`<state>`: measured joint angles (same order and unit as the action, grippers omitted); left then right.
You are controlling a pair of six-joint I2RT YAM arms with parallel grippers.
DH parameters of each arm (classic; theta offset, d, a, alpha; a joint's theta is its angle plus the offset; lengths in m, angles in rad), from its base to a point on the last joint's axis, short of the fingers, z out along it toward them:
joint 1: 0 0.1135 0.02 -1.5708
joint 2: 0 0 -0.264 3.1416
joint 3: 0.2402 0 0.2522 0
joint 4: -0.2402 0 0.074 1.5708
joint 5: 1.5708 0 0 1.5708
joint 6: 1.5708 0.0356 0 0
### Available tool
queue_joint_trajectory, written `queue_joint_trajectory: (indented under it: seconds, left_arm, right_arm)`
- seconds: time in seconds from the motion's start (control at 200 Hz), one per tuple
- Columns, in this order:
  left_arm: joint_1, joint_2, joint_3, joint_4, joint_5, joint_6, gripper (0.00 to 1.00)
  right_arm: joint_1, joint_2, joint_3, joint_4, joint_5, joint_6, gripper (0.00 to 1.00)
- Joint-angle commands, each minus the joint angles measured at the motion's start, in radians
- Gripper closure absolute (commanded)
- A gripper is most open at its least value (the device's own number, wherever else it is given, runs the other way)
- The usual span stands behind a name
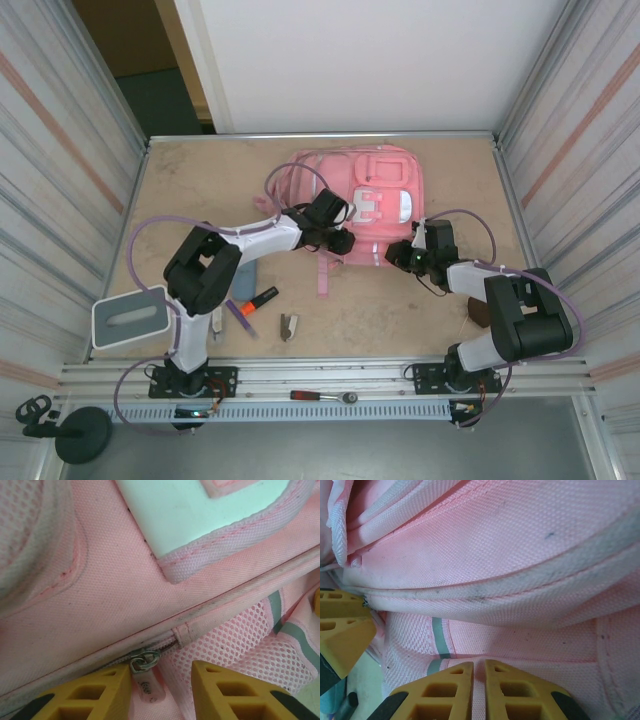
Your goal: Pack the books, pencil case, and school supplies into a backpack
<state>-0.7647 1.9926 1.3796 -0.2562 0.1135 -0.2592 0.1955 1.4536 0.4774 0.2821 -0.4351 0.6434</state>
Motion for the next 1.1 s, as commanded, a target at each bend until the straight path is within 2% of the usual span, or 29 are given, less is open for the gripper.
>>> queue_joint_trajectory:
  seconds: [0.0,0.311,0.852,1.097]
  left_arm:
    - [0.000,0.026,0.026,0.011,0.056,-0.012,0.62]
    - [0.022,-0.045,-0.061,0.138,0.186,-0.071,0.64]
    - [0.031,-0.076,-0.143,0.189,0.221,-0.102,0.75]
    - [0.033,-0.057,-0.158,0.222,0.250,-0.114,0.76]
  right_arm:
    - [-0.007,0.021,-0.028,-0.055,0.010,-0.017,0.88]
    - [-0.007,0.023,-0.026,-0.054,0.009,-0.016,0.88]
    - [-0.007,0.030,-0.022,-0.054,0.007,-0.018,0.87]
    - [-0.007,0.044,-0.025,-0.043,0.006,-0.016,0.87]
